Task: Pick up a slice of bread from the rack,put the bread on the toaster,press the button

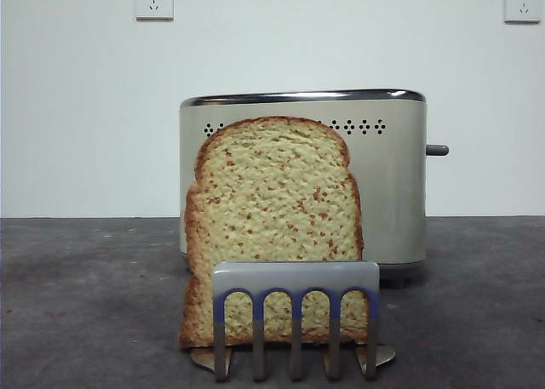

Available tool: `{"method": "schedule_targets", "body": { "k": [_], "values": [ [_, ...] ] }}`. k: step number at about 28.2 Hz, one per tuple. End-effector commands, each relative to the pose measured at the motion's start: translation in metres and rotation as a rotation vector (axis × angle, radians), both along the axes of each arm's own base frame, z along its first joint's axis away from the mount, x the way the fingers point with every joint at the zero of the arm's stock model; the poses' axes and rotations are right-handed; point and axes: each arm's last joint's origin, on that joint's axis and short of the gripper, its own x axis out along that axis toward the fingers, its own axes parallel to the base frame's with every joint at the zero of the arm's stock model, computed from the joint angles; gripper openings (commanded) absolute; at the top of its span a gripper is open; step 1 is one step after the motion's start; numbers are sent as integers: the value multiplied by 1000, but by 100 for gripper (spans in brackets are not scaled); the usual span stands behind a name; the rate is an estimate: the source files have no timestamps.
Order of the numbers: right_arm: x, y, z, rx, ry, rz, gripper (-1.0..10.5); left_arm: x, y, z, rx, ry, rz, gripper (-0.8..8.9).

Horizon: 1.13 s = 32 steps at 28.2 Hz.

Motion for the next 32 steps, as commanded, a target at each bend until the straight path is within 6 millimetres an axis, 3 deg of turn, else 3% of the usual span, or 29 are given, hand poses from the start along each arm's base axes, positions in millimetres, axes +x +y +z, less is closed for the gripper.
{"method": "schedule_targets", "body": {
  "k": [1,8,13,20,24,29,30,32],
  "values": [
    [3,0,9,1,60,3,-1,12,-2,12,53,25,-78,-5],
    [16,0,21,6,195,12,-1,39,-21,37,57,77,-174,-5],
    [26,1,29,19,239,46,0,45,-50,45,80,119,-312,-5],
    [35,3,35,39,264,99,1,32,-89,41,222,104,-579,-5],
    [39,2,34,40,285,99,1,11,-111,35,359,58,-862,-6],
    [40,3,33,44,296,106,1,4,-131,26,380,136,-970,1],
    [40,3,33,45,297,109,1,6,-134,25,388,167,-974,14],
    [40,3,33,34,296,112,1,12,-140,27,396,227,-982,185]
  ]
}}
